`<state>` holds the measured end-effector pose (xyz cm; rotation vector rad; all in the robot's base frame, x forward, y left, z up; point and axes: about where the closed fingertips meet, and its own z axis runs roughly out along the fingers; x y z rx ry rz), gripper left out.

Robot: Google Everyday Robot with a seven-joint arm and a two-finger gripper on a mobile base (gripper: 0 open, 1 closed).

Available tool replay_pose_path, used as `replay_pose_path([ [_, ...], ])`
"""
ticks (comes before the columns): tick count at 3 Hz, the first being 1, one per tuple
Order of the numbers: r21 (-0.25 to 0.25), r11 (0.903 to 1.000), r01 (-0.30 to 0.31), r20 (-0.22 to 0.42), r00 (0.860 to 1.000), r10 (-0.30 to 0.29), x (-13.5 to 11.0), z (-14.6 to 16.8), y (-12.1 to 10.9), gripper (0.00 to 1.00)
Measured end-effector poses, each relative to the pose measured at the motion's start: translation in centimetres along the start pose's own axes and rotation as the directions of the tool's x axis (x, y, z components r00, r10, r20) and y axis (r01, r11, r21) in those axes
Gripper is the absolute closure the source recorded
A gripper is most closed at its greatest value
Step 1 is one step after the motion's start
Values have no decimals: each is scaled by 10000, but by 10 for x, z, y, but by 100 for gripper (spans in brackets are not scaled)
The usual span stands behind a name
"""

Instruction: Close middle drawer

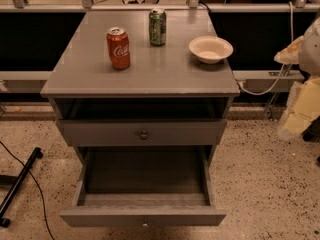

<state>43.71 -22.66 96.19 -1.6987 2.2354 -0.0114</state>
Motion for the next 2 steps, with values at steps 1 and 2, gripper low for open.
replay_pose_path([
  [1,-453,9989,144,1014,9948,-98,5,25,17,0],
  [2,-794,9968,-103,2613,9648,307,32,86,52,0],
])
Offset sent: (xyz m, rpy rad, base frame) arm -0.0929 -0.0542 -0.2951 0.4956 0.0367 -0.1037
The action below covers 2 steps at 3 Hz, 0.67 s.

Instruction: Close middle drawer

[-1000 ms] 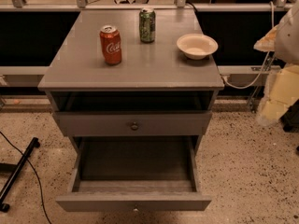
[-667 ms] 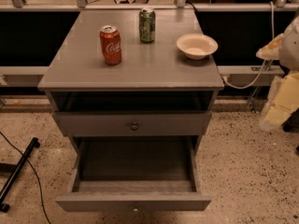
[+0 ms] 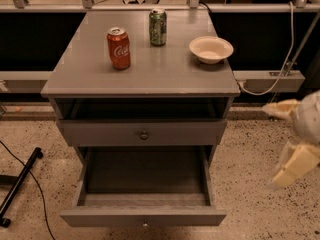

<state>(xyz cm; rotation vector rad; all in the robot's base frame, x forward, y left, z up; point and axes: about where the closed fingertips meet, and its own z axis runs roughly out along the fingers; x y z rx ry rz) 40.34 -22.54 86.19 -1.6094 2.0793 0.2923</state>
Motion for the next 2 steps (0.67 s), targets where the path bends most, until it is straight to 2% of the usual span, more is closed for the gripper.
replay_pose_path([
  [1,-66,9983,-573,796,9952,576,60,63,29,0],
  [2,37,9959,-906,663,9937,901,86,91,44,0],
])
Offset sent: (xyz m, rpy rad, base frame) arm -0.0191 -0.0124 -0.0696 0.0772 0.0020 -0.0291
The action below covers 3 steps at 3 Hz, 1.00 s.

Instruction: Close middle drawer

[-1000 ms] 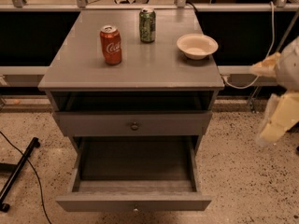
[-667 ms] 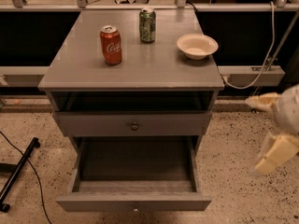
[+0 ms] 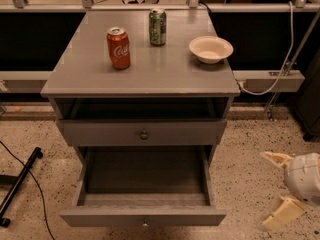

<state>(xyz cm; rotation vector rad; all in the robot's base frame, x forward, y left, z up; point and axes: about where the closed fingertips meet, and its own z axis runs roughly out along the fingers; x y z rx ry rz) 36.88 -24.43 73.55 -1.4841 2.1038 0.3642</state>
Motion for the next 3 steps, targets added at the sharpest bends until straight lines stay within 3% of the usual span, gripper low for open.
replay_pose_path([
  [1,12,10000,29,-11,10000,-29,-3,-1,-1,0],
  [2,-365,9993,77,-187,9998,-84,2,13,0,0],
  [3,-743,9972,-9,46,10000,13,22,49,0,0],
])
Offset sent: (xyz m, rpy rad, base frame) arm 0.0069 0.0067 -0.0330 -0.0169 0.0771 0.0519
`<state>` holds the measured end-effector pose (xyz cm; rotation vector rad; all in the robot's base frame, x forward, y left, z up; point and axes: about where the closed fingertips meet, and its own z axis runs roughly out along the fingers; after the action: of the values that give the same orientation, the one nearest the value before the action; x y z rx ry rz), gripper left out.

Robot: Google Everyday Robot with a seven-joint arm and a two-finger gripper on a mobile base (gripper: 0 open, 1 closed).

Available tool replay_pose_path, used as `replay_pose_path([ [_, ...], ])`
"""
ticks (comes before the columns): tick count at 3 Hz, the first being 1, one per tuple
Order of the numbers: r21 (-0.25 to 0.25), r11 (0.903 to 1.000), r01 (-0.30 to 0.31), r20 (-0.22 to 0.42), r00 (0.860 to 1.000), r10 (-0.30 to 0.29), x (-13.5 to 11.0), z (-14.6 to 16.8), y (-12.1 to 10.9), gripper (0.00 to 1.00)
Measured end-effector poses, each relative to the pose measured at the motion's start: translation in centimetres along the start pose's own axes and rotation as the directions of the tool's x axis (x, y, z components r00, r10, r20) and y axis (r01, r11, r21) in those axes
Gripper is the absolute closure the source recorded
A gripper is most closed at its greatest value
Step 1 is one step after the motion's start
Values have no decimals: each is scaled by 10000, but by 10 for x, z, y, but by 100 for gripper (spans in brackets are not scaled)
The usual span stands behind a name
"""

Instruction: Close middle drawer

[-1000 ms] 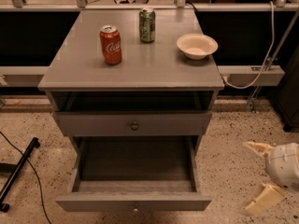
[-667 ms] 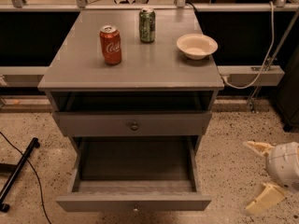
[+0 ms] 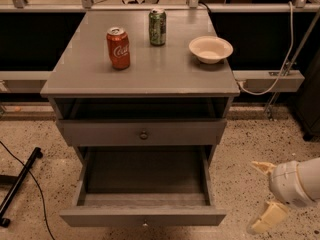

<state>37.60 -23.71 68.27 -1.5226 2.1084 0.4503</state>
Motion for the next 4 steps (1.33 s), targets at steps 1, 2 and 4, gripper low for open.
replay_pose_path([
  [1,-690,9976,-2,613,9981,45,29,59,2,0],
  [2,-1452,9894,-14,1361,9905,214,57,115,9,0],
  [4,-1740,9847,60,1548,9877,213,66,132,11,0],
])
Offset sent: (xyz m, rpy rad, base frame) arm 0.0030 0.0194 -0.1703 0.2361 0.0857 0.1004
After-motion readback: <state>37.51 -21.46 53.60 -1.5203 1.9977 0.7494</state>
